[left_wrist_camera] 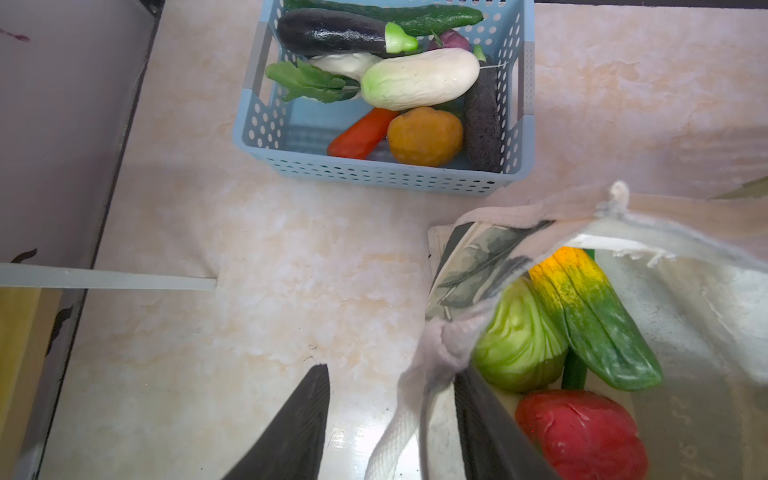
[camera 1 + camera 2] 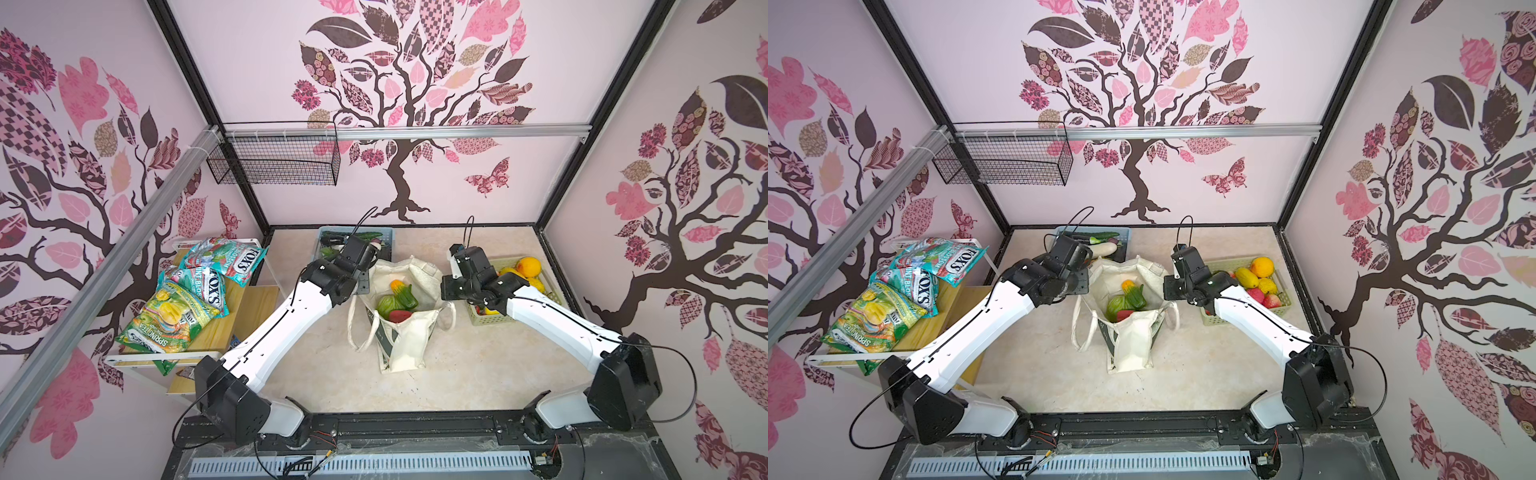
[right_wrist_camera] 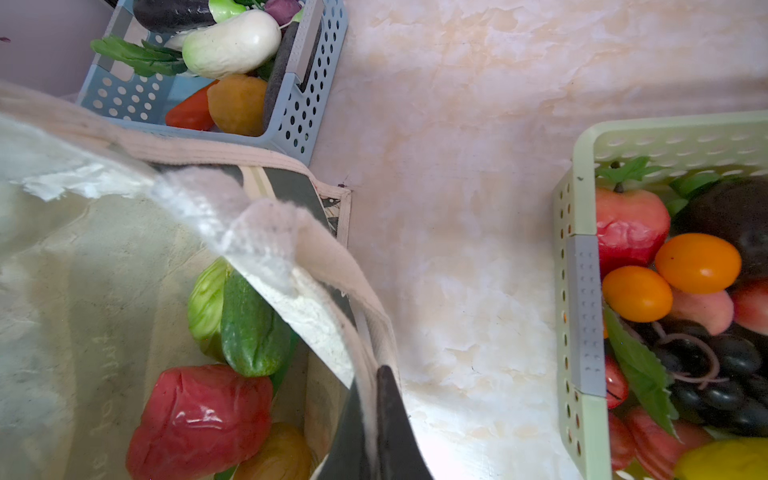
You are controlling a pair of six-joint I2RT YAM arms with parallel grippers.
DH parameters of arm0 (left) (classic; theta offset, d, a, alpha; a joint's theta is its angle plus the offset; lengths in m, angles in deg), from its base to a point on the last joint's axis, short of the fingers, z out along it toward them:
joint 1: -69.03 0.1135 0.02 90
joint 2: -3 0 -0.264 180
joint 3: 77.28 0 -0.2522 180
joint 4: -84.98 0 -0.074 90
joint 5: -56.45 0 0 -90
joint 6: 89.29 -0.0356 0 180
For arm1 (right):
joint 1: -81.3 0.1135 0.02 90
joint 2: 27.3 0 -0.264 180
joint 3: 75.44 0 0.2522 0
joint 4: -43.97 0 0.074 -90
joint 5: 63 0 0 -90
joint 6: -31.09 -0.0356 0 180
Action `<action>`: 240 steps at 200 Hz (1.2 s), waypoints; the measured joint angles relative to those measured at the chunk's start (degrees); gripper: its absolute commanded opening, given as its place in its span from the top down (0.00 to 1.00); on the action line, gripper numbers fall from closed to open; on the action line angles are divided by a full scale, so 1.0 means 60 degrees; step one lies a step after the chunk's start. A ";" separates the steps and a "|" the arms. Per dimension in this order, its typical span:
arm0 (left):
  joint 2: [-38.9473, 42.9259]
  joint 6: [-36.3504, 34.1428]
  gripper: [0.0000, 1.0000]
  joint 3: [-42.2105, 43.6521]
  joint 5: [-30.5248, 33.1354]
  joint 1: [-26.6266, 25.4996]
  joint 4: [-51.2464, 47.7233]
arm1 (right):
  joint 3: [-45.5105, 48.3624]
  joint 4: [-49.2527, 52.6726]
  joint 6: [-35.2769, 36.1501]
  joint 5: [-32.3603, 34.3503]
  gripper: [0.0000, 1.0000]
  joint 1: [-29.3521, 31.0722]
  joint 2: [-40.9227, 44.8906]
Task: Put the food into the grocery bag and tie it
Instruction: 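Release the bag rim with the left gripper and move it toward the wooden shelf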
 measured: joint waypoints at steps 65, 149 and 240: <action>0.0980 0.1341 0.35 0.0004 0.2073 -0.0080 -0.2251 | -0.0007 -0.0033 0.0036 -0.0153 0.93 0.0000 0.0000; 0.1865 0.3610 0.33 0.1202 0.4124 0.0943 -0.4481 | -0.0004 -0.0073 0.0026 -0.0437 0.93 -0.0004 0.0000; 0.2765 0.5053 0.35 0.2954 0.4823 0.2441 -0.4940 | 0.0980 -0.0616 -0.0149 -0.0852 0.93 -0.0055 0.0251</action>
